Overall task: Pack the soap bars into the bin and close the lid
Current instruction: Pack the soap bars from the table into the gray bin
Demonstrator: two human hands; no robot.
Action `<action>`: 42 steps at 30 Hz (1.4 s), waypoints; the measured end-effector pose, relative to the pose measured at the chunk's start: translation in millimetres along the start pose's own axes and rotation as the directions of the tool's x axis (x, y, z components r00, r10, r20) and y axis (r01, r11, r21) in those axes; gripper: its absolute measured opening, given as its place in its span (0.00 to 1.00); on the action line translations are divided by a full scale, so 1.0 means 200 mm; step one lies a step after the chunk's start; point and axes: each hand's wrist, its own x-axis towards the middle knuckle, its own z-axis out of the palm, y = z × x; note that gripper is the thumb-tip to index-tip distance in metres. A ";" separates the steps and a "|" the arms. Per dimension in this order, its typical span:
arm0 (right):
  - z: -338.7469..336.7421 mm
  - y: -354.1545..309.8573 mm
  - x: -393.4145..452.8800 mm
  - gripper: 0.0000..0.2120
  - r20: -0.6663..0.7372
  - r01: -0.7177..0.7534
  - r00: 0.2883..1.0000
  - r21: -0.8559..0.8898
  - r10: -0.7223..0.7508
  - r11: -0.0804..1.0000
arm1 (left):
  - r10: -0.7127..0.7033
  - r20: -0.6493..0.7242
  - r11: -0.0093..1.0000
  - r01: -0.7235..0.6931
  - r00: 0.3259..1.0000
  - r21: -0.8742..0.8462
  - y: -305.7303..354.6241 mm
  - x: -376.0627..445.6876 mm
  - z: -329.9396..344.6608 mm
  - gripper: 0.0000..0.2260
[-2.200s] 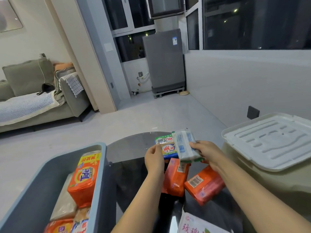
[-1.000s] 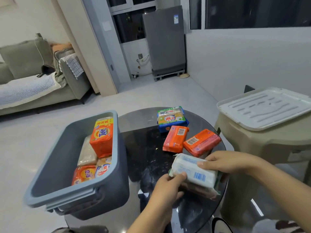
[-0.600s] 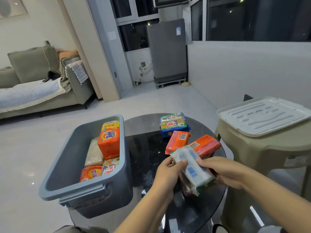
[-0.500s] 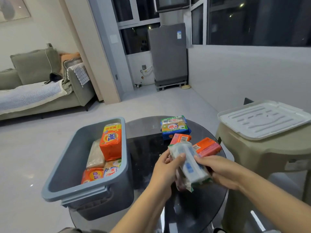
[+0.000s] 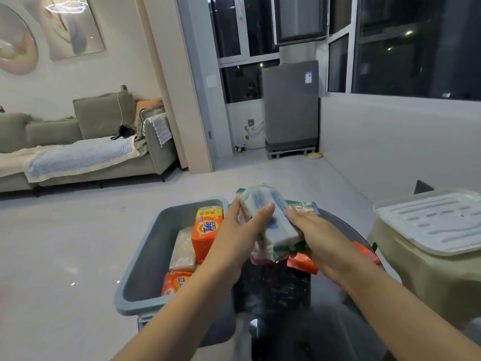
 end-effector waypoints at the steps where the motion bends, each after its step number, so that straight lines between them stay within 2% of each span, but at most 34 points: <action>1: 0.03 -0.01 0.01 0.13 0.016 0.013 1.000 0.001 -0.013 1.000 | 0.009 -0.012 1.000 -0.009 1.000 0.009 0.01 0.00 -0.03 0.23; 4: 0.13 -0.02 0.06 0.14 0.062 0.032 0.998 -0.003 -0.032 0.999 | 0.008 -0.050 0.999 -0.006 0.999 0.052 0.05 0.01 -0.13 0.31; 6: 0.20 -0.02 0.08 0.14 0.094 0.028 0.995 -0.027 -0.026 0.999 | -0.002 -0.062 0.996 0.007 0.998 0.085 0.07 0.01 -0.20 0.32; 9: 0.30 -0.02 0.11 0.13 0.129 0.027 0.992 -0.089 -0.015 0.996 | -0.036 -0.079 0.991 0.046 0.996 0.126 0.08 0.02 -0.31 0.24; 12: 0.39 -0.01 0.15 0.14 0.158 0.026 0.987 -0.178 0.003 0.984 | -0.085 -0.131 0.993 0.094 0.988 0.070 0.09 0.04 -0.42 0.16; 18: 0.55 -0.03 0.29 0.19 0.276 -0.016 0.958 -0.215 0.077 0.976 | -0.107 -0.248 0.992 0.121 0.963 0.041 0.08 0.13 -0.60 0.17; 20: 0.61 -0.03 0.35 0.20 0.280 -0.049 0.955 -0.190 0.102 0.981 | -0.117 -0.266 0.985 0.146 0.957 0.095 0.08 0.16 -0.65 0.19; 23: 0.69 -0.04 0.43 0.16 0.280 -0.144 0.946 -0.081 0.161 0.986 | -0.107 -0.263 0.976 0.152 0.959 0.157 0.07 0.20 -0.74 0.16; 28: 0.82 0.00 0.55 0.15 0.209 -0.221 0.953 -0.022 0.221 0.975 | -0.020 -0.359 0.889 0.181 0.933 0.420 0.04 0.24 -0.88 0.20; 31: 0.89 0.03 0.59 0.17 0.168 -0.214 0.957 -0.132 0.234 0.968 | -0.009 -0.384 0.870 0.196 0.923 0.451 -0.02 0.23 -0.95 0.18; 34: 0.95 0.02 0.60 0.17 0.142 -0.217 0.953 -0.296 0.267 0.930 | -0.059 -0.356 0.899 0.205 0.933 0.388 -0.07 0.21 -1.00 0.16; 38: 1.03 0.02 0.61 0.15 0.043 -0.236 0.951 -0.540 0.307 0.808 | -0.114 -0.331 0.932 0.217 0.937 0.292 -0.12 0.20 -1.02 0.15; 42: 1.07 0.00 0.63 0.14 0.019 -0.200 0.950 -0.731 0.312 0.653 | -0.153 -0.358 0.917 0.267 0.921 0.295 -0.17 0.20 -1.00 0.14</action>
